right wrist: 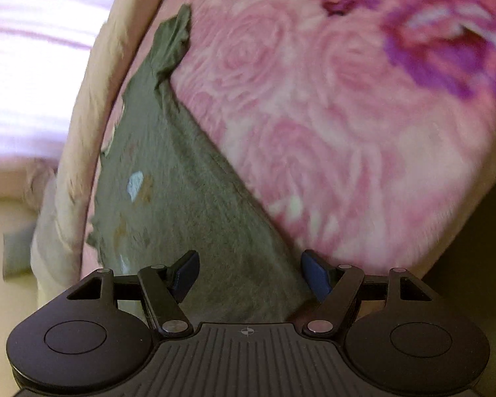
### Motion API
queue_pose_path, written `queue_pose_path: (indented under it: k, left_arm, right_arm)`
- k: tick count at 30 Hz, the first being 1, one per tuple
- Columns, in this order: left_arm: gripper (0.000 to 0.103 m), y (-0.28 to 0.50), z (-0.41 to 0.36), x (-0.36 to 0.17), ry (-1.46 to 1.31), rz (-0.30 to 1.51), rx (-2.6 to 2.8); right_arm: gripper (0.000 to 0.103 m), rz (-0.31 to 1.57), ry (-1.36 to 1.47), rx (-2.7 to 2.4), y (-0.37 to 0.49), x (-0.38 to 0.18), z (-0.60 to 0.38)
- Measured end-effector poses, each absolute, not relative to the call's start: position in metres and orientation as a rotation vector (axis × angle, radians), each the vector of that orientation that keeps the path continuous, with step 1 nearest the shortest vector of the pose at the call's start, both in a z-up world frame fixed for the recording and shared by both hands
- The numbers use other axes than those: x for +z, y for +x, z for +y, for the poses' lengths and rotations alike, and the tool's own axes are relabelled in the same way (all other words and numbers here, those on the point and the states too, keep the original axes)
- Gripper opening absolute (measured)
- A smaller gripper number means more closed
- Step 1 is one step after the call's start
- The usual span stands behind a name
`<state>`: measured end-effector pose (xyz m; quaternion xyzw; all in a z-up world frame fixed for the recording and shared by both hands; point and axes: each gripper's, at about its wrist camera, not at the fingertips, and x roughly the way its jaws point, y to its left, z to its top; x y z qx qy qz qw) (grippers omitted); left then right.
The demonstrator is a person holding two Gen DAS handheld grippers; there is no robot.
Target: Fold clothes
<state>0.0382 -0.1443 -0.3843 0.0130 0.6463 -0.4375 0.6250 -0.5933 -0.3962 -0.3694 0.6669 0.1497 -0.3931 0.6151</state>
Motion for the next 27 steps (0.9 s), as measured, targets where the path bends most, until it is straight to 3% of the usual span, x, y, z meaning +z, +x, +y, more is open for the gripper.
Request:
queue_pose_path:
  k: [4,7,9,10,11,12,21,24,27]
  left_arm:
    - [0.044,0.045,-0.142,-0.393,-0.052,1.515,-1.039]
    - [0.043,0.047,-0.142,-0.398,-0.099,1.525,-1.079]
    - [0.035,0.05,-0.144,-0.402,-0.125,1.544,-1.101]
    - [0.018,0.05,-0.145,-0.405,-0.114,1.564,-1.124]
    - [0.002,0.05,-0.147,-0.408,-0.103,1.585,-1.148]
    - [0.002,0.048,-0.149,-0.409,-0.063,1.603,-1.163]
    - [0.002,0.089,-0.165,-0.345,-0.213,1.65,-1.28]
    - [0.002,0.091,-0.173,-0.348,-0.102,1.678,-1.209]
    - [0.003,0.066,-0.179,-0.373,0.225,1.601,-1.14]
  right_arm:
    - [0.072,0.328,1.525,-0.936,-0.589,-0.368,-0.38]
    - [0.058,0.322,1.519,-0.993,-0.586,-0.369,-0.375]
    - [0.033,0.325,1.519,-1.04,-0.585,-0.369,-0.373]
    - [0.026,0.329,1.518,-1.065,-0.585,-0.369,-0.372]
    - [0.012,0.334,1.518,-1.09,-0.585,-0.37,-0.371]
    - [0.006,0.35,1.502,-1.098,-0.584,-0.365,-0.371]
    - [0.003,0.473,1.46,-1.088,-0.571,-0.301,-0.392]
    - [0.003,0.556,1.532,-1.089,-0.569,-0.303,-0.404]
    - [0.003,0.739,1.49,-1.121,-0.553,-0.336,-0.405]
